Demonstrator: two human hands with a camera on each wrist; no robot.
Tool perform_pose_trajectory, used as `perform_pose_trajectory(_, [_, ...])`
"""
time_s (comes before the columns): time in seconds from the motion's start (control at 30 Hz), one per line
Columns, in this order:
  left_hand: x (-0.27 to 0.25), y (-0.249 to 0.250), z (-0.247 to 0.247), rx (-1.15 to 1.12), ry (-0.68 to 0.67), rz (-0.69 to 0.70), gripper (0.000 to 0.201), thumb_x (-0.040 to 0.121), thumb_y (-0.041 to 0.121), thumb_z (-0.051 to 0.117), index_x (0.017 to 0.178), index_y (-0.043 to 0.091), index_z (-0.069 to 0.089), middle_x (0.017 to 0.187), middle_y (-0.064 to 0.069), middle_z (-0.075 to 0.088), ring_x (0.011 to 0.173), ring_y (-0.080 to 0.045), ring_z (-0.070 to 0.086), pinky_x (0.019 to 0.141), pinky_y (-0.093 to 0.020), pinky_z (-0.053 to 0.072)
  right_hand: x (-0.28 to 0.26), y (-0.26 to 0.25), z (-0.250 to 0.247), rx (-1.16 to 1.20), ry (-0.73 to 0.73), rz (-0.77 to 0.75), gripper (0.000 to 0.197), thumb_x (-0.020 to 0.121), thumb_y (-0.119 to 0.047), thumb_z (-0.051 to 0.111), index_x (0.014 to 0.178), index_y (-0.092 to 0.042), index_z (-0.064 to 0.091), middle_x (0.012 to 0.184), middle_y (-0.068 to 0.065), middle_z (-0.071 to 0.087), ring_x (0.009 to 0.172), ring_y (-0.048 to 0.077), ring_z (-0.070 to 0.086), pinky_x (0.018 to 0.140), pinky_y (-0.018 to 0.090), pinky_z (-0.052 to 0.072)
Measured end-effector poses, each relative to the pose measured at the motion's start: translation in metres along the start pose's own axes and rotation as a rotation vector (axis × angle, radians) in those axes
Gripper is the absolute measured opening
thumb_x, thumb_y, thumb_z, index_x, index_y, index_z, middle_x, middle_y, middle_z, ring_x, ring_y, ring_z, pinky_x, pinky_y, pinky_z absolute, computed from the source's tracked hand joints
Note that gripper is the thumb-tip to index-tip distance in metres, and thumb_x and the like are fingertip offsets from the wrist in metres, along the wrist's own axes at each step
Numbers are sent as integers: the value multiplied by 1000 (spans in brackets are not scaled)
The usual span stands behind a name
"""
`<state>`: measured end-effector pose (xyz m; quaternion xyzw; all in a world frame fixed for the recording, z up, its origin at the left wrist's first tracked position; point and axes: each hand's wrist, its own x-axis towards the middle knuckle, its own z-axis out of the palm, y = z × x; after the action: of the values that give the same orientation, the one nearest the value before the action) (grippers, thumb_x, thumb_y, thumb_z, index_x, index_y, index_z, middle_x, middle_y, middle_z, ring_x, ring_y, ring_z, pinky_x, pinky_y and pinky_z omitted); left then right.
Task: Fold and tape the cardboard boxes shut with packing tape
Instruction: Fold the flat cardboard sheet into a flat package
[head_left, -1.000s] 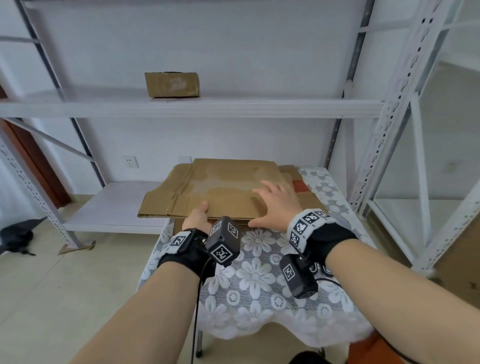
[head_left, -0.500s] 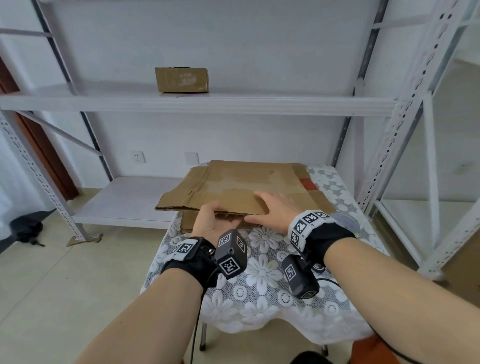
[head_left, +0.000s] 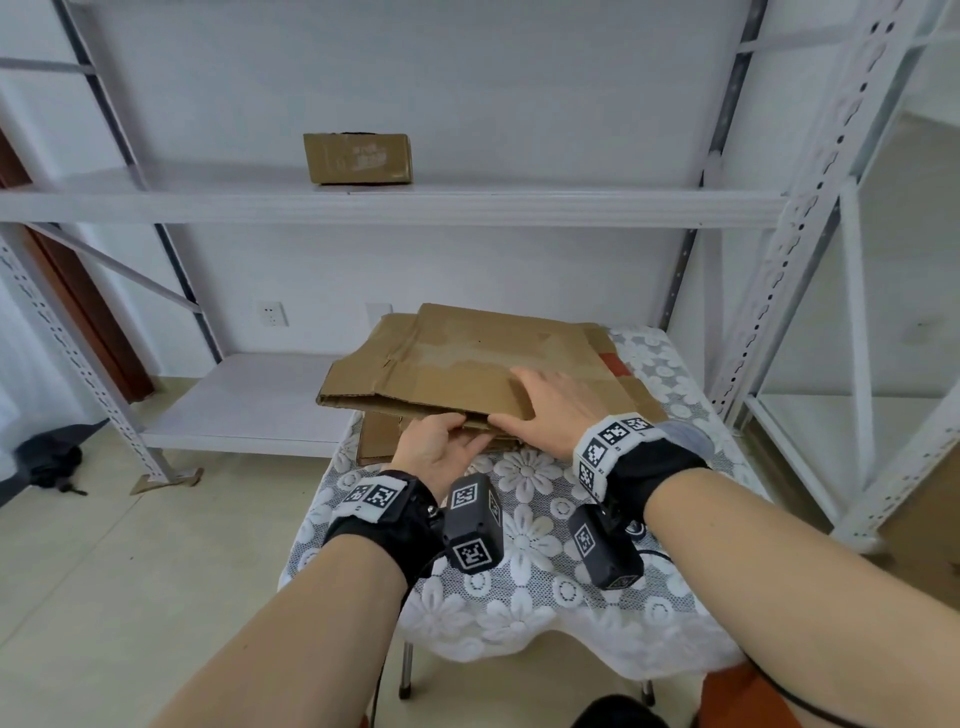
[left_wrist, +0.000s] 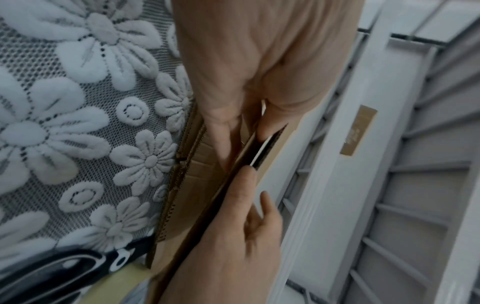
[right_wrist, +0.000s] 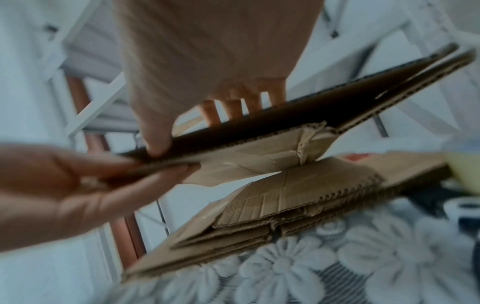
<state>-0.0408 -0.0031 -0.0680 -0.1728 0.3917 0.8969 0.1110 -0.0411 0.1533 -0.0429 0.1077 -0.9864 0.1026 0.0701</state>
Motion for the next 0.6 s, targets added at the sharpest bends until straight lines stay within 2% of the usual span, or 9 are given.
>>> perform_pose_trajectory(0.07, [-1,0,4,39,-25,34,28,94,-14,38,118,-4,50,117,-29,59,96,-37,63,72,-46,55,-2,-3,-1,-78,104,-68,53,92,-43,44,138,-18,35,131,4,53,114,22,51,94,38,44])
perform_pose_trajectory(0.13, [-3,1,8,94,-46,78,21,93,-17,38,103,-5,52,105,-28,61,96,-38,63,79,-49,54,-1,-3,-4,-89,164,-72,48,90,-18,47,137,-15,36,133,6,51,118,22,48,93,36,44])
perform_pose_trajectory(0.17, [-4,1,10,133,-48,112,20,92,-18,39,102,-6,52,104,-27,61,98,-38,63,84,-51,54,0,-1,-6,-71,177,-45,48,89,-9,48,136,-15,39,133,6,51,119,23,47,93,36,45])
perform_pose_trajectory(0.23, [-7,3,15,259,-32,195,24,91,-17,42,112,-8,50,109,-26,62,100,-36,64,89,-50,54,3,3,-10,-24,219,6,45,88,0,45,130,-16,45,123,8,58,109,26,52,85,39,48])
perform_pose_trajectory(0.3, [-11,2,20,404,-35,288,25,91,-14,45,114,-5,51,105,-18,66,88,-26,67,79,-37,58,4,7,-14,27,311,7,43,89,2,43,125,-20,50,107,7,64,92,27,58,75,41,52])
perform_pose_trajectory(0.37, [-16,2,26,514,-37,378,18,93,-7,49,106,4,55,100,-12,68,84,-20,68,71,-29,57,5,11,-20,72,416,-21,41,91,-2,43,124,-24,50,100,5,65,84,26,61,71,43,55])
perform_pose_trajectory(0.43, [-18,2,32,576,-14,460,15,94,1,53,102,13,57,103,-8,69,94,-23,68,79,-33,58,5,12,-26,123,486,-34,41,93,-6,43,129,-25,51,107,6,67,92,26,62,80,42,55])
perform_pose_trajectory(0.5, [-21,3,39,633,47,548,15,94,8,55,106,16,57,104,-7,68,100,-27,66,91,-43,55,4,12,-31,197,524,-10,42,96,-7,44,134,-21,51,118,6,65,105,24,61,91,37,51])
perform_pose_trajectory(0.6, [-30,7,53,673,131,670,25,95,9,51,119,12,56,110,-12,66,107,-32,61,99,-48,48,-3,9,-39,326,541,44,39,98,-9,44,135,-17,52,118,8,65,106,25,61,91,32,48])
